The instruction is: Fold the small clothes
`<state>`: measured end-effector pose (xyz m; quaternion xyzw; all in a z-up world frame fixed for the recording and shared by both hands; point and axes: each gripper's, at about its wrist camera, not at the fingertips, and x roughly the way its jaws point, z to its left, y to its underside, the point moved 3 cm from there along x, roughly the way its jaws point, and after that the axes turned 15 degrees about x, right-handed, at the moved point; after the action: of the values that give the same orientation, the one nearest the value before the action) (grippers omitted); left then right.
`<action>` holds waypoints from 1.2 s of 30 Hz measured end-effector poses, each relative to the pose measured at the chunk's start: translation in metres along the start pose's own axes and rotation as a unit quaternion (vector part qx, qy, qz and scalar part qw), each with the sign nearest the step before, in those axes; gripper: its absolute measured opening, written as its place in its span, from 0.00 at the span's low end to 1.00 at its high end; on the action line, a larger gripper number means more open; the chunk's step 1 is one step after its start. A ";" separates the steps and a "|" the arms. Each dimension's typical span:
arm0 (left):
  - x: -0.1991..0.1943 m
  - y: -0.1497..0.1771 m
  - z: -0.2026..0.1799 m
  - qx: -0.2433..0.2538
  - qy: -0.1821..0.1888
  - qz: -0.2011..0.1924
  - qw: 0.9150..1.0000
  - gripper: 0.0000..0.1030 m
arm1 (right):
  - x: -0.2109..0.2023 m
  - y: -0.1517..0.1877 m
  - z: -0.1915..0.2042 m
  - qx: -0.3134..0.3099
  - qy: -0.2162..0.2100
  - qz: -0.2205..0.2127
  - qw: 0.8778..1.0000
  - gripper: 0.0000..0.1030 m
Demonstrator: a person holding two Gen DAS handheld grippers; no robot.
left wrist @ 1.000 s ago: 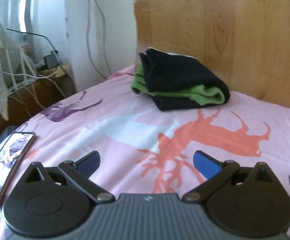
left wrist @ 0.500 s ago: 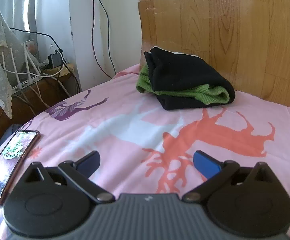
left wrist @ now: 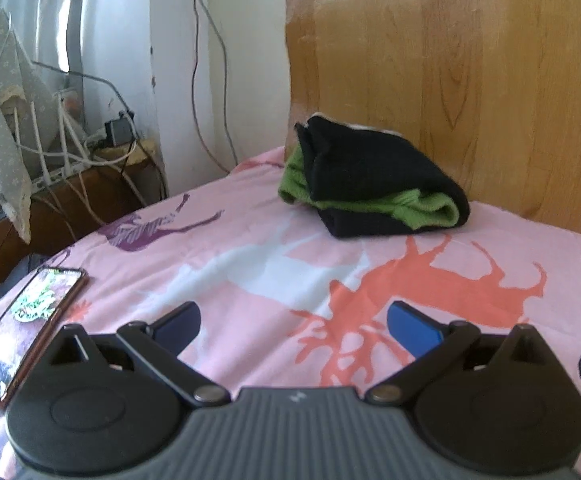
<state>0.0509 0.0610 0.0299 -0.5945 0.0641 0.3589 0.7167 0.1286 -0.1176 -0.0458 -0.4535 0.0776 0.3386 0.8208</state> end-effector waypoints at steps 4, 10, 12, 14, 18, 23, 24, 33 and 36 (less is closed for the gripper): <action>-0.006 -0.003 0.000 0.007 0.018 -0.022 1.000 1.00 | 0.000 0.000 -0.001 0.002 -0.001 0.001 1.000 0.86; -0.017 0.002 0.004 -0.018 0.023 -0.075 0.997 1.00 | 0.000 -0.001 -0.003 0.009 -0.002 0.002 1.000 0.86; -0.022 0.007 0.007 -0.038 0.025 -0.102 0.994 1.00 | 0.000 -0.002 -0.004 0.013 -0.002 0.003 1.000 0.86; -0.023 0.006 0.007 -0.033 0.040 -0.106 0.993 1.00 | 0.001 -0.002 -0.005 0.016 -0.002 0.004 1.000 0.86; -0.017 0.006 0.003 -0.023 0.041 -0.082 0.996 1.00 | 0.001 -0.003 -0.007 0.022 -0.003 0.007 1.000 0.86; -0.016 0.007 -0.004 -0.002 0.030 -0.074 0.997 1.00 | 0.001 -0.004 -0.008 0.027 -0.003 0.008 1.000 0.86; -0.017 0.007 -0.006 0.005 0.029 -0.076 0.997 1.00 | 0.001 -0.005 -0.008 0.027 -0.004 0.008 1.000 0.86; -0.018 0.006 -0.011 0.024 0.028 -0.078 0.996 1.00 | 0.000 -0.006 -0.010 0.031 -0.004 0.009 0.999 0.87; -0.019 0.006 -0.012 0.029 0.031 -0.083 0.996 1.00 | 0.001 -0.006 -0.011 0.033 -0.004 0.009 0.999 0.87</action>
<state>0.0376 0.0425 0.0315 -0.5877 0.0476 0.2777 0.7584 0.1347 -0.1279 -0.0479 -0.4242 0.0892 0.3447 0.8326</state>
